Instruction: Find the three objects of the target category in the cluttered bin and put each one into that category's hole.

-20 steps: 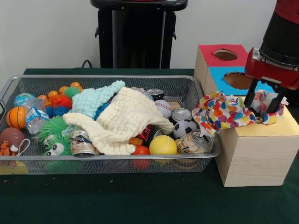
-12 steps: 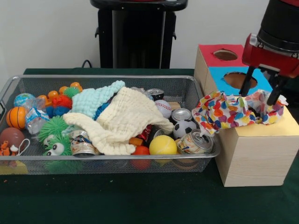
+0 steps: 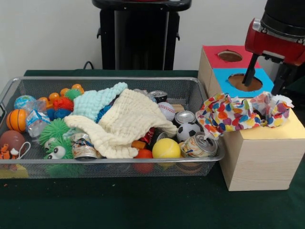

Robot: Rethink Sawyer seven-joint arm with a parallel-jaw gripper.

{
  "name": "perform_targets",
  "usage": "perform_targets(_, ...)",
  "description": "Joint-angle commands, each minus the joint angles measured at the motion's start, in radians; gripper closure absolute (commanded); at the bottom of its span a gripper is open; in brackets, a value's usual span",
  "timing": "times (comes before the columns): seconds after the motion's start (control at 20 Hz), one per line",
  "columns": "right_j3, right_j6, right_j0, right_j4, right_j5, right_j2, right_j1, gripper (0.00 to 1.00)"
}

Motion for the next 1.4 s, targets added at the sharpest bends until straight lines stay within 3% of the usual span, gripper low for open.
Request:
perform_targets(0.05,-0.015,0.015,-0.060,0.003,0.172,0.087,-0.009,0.00)
perform_targets(0.2,-0.040,0.000,-0.078,-0.002,0.191,0.094,0.001,0.00)
perform_targets(0.65,-0.006,-0.068,-0.163,-0.018,0.136,0.131,0.003,0.00)
perform_targets(1.05,-0.030,-0.005,-0.140,-0.051,0.104,0.119,0.039,0.00)
perform_targets(1.4,0.003,0.065,-0.097,-0.056,0.037,0.097,0.050,0.00)
